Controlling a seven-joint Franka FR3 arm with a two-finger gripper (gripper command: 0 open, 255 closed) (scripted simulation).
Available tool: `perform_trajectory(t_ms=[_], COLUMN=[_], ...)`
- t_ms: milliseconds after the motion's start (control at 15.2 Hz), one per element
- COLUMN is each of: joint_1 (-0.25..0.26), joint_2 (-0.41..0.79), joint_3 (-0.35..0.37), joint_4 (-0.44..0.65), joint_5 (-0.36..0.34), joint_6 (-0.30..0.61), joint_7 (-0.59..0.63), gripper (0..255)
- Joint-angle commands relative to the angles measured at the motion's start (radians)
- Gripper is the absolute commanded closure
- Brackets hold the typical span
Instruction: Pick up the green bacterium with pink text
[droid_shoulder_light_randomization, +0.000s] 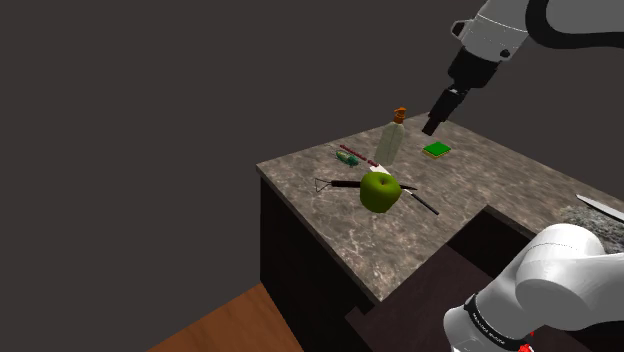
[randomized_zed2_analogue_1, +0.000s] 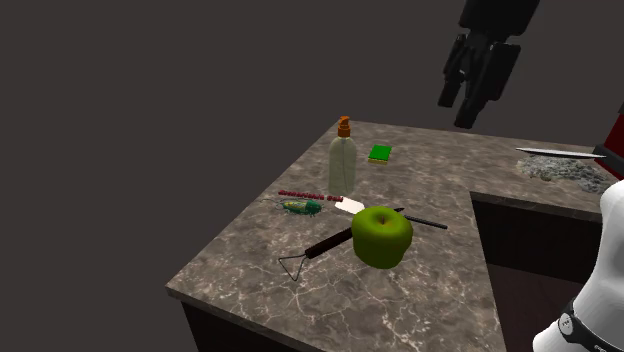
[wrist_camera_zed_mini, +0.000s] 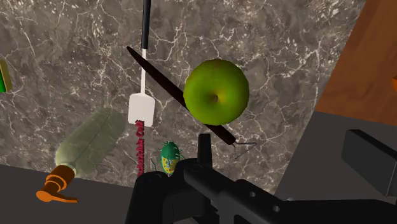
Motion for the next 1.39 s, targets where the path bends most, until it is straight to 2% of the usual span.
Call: perform_trajectory(t_ms=[0,660,1320], joint_1=[0.0,-0.004,0.0], joint_2=[0.0,0.262,0.61], joint_3=[0.0,-0.1,-0.18], joint_4=[0.0,-0.036,0.066], joint_5=[0.0,-0.025,0.012], joint_6=[0.0,0.277,0.496], joint_7=[0.0,-0.143,-0.3], gripper=[0,0,0])
